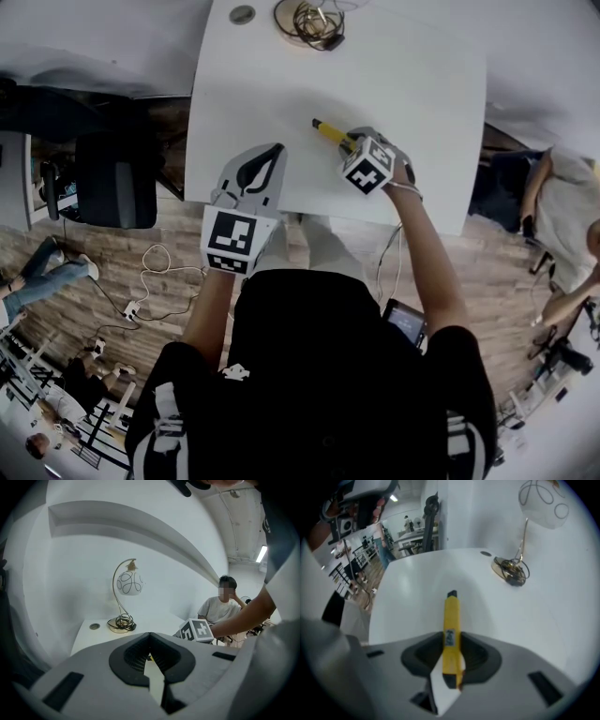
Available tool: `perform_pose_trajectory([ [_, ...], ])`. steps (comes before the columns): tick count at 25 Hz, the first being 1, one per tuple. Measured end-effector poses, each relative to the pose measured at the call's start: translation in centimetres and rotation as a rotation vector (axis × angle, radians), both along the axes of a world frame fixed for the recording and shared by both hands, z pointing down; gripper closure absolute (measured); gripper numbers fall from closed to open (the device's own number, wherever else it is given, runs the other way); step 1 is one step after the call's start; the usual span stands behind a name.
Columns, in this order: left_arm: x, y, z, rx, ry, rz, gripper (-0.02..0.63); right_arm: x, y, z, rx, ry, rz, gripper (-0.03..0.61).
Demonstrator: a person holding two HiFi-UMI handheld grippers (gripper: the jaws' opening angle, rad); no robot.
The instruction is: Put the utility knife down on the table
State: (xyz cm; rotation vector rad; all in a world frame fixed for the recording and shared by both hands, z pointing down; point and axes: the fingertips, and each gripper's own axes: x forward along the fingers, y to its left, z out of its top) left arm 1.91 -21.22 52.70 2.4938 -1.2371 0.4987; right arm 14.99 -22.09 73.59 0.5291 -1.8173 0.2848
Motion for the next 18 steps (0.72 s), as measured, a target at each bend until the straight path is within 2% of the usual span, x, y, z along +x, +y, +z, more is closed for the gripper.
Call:
perform_pose_trajectory([
  [18, -0.32, 0.01, 0.15, -0.005, 0.001, -0.004, 0.594, -0.06, 0.35, 0.88, -0.039, 0.004, 0.004, 0.439],
])
